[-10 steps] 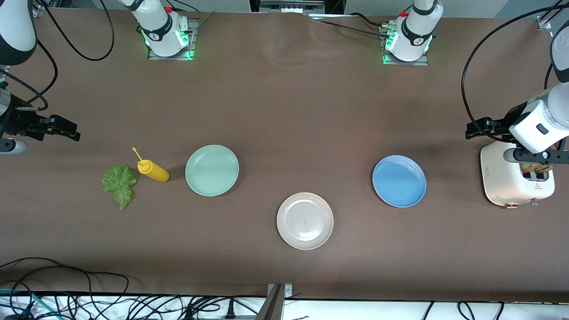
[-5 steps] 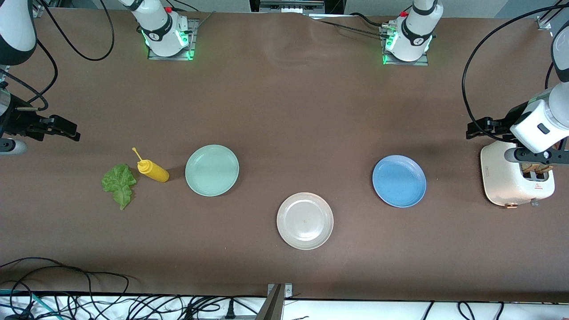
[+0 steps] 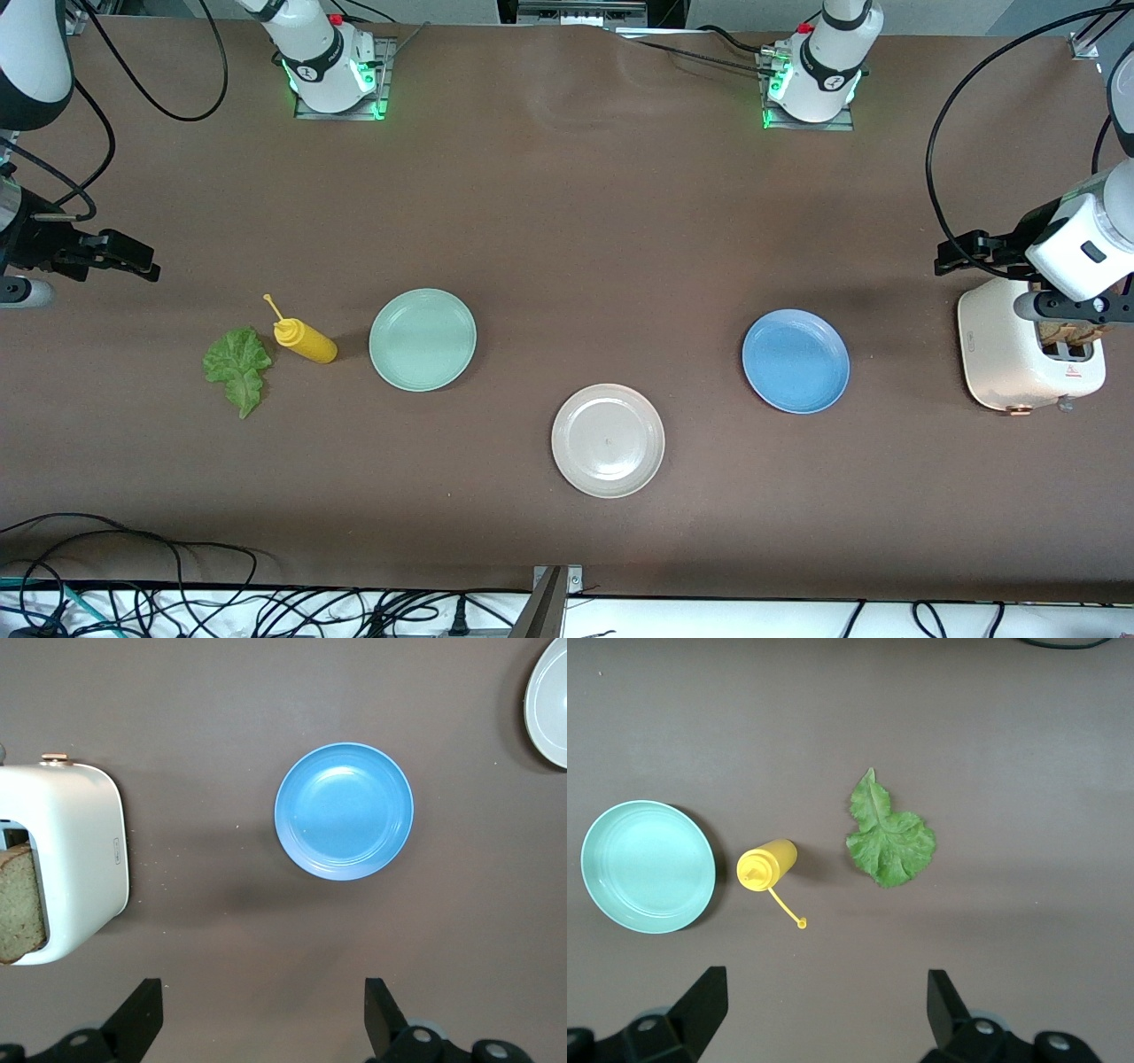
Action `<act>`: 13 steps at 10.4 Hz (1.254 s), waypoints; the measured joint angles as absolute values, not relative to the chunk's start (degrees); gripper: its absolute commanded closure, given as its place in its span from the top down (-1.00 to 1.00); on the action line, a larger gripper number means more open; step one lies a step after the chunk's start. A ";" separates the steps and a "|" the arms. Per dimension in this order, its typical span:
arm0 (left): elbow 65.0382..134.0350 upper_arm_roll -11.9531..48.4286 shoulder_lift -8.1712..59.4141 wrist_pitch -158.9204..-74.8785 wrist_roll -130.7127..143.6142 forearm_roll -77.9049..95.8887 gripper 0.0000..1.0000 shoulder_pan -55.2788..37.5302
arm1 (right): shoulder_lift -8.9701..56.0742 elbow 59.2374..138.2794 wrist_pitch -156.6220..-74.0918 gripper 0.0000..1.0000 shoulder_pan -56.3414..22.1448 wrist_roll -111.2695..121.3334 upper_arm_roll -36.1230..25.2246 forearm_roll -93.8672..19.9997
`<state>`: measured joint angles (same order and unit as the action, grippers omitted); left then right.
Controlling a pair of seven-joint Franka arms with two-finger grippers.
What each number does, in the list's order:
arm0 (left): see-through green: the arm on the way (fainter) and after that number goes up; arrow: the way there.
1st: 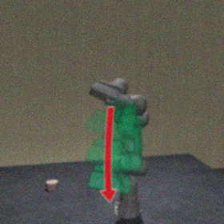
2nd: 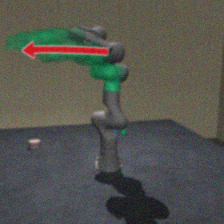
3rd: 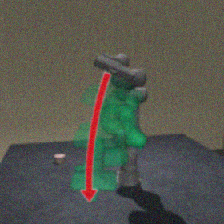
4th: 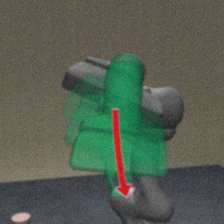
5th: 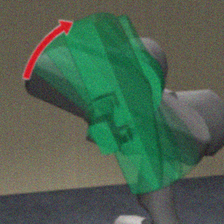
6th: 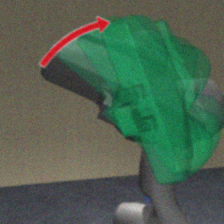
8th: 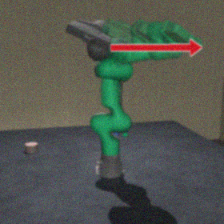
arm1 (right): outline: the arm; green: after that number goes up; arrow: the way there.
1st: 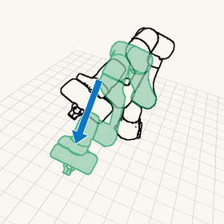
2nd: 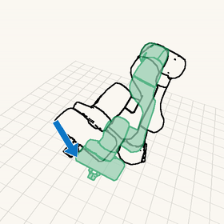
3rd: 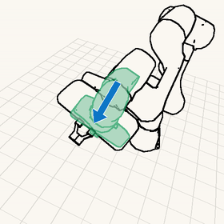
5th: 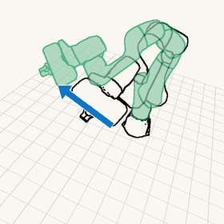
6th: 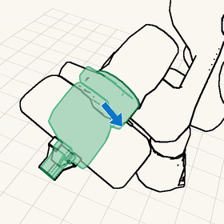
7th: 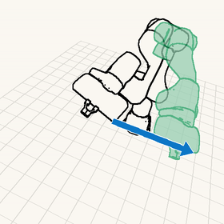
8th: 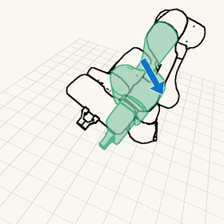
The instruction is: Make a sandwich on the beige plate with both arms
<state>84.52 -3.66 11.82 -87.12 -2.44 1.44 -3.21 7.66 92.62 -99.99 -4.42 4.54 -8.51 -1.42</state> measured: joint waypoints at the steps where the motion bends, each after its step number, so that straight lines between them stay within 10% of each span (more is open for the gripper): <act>1: 84.62 -3.65 11.85 -87.05 -2.45 1.44 1.00 -3.22 | 7.66 92.62 -100.00 1.00 -4.42 4.54 -8.51 -1.42; 13: 85.51 -3.54 11.85 -86.76 -2.50 1.44 1.00 -3.36 | 7.66 92.66 -100.06 1.00 -4.42 4.54 -8.51 -1.42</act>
